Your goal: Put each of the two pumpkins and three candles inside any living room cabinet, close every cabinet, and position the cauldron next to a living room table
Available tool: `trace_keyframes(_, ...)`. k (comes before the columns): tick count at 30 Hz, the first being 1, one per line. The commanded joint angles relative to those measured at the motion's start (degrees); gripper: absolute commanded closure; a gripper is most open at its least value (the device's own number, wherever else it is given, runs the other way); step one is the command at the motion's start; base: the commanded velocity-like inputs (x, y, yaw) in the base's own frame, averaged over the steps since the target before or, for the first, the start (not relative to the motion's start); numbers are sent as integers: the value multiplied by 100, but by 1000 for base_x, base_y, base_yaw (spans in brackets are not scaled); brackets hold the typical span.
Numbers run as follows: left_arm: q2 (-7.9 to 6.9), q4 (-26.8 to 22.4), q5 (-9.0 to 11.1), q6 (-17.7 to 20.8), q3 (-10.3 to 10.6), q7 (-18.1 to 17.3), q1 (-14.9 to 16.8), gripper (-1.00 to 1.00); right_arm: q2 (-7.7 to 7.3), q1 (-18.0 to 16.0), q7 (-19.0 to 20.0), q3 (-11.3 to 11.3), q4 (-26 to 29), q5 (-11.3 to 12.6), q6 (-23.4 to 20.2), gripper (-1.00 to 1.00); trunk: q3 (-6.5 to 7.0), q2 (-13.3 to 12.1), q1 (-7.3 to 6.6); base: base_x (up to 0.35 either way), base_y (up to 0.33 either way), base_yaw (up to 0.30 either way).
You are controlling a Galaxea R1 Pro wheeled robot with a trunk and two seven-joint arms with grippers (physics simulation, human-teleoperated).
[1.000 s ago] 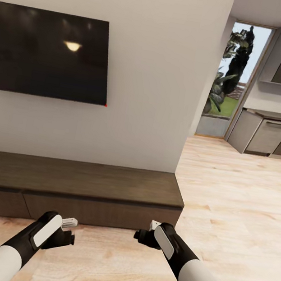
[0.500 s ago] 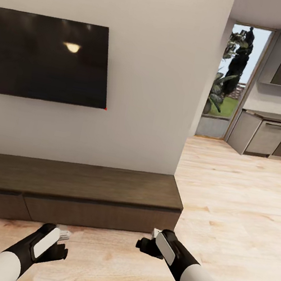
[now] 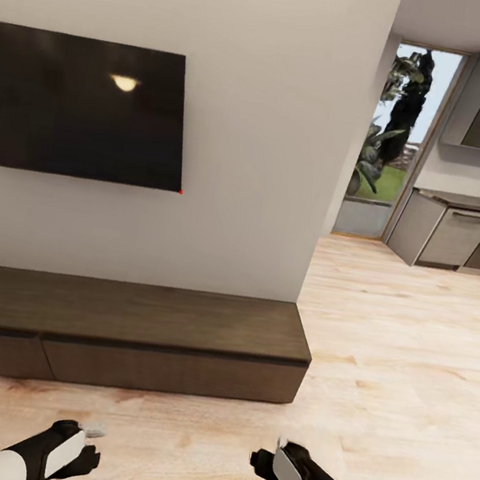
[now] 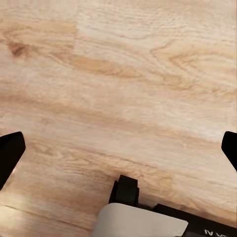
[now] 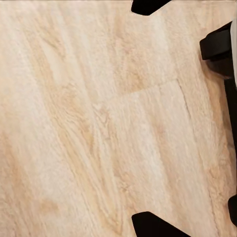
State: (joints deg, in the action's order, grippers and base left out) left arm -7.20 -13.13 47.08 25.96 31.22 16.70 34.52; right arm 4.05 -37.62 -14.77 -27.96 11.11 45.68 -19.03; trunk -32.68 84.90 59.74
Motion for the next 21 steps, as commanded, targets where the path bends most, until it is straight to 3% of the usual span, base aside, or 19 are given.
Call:
trace_keyframes(1,5,77,65,-82,128,-13,2,-100,-4,44,-34,-77,-21,50,69,-100,13,-38,-23,0,0,0)
trace_keyframes(5,194,715,75,-702,438,-188,-30,-100,-21,471,126,-316,-193,59,689,-100,85,-199,-111,0,0,0)
trace_keyframes(8,311,900,62,-907,501,-218,-239,-100,-175,704,283,-389,-351,62,1062,-100,139,-319,-177,0,0,0)
trace_keyframes(12,349,955,54,-1115,524,-226,-503,-100,-306,950,509,-414,-567,66,1433,-100,211,-480,-265,0,0,0)
trace_keyframes(21,359,977,55,-1715,785,-228,-1115,-100,-367,1723,630,-412,-1024,94,2250,-100,372,-841,-462,0,0,0)
